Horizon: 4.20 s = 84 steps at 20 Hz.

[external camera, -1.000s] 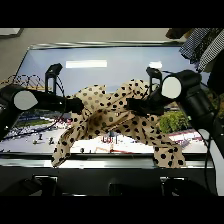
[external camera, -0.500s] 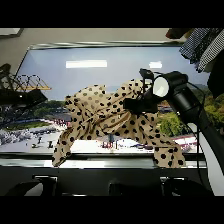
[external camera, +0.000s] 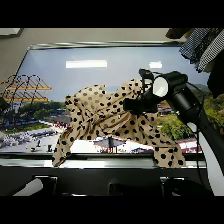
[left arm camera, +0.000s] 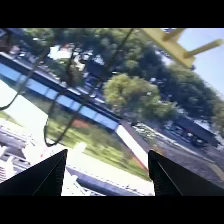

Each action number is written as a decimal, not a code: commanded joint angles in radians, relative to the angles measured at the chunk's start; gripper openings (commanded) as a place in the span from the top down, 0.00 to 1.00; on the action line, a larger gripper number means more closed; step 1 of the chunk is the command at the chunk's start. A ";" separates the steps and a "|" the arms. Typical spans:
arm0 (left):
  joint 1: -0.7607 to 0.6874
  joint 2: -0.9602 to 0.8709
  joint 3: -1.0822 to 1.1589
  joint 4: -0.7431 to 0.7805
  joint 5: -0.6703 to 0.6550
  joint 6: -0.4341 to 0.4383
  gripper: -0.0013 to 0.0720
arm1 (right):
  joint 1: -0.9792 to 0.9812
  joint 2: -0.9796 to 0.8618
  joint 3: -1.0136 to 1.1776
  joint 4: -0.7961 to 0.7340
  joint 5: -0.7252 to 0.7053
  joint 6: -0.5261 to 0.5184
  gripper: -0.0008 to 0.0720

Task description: Fold the clothes and pants, and hang the long-sleeved shirts on hangers.

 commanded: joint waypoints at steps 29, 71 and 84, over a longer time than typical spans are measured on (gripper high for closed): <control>0.007 -0.446 -0.003 -0.001 0.149 0.712 0.75 | 0.000 -0.001 0.001 -0.035 -0.044 -0.015 0.96; -0.575 0.422 -0.229 -0.238 -0.077 0.692 0.96 | -0.002 -0.040 -0.007 -0.244 -0.069 0.000 0.96; -0.822 0.564 -0.259 -0.250 -0.294 0.731 0.96 | -0.002 -0.103 -0.021 -0.376 -0.105 0.190 0.96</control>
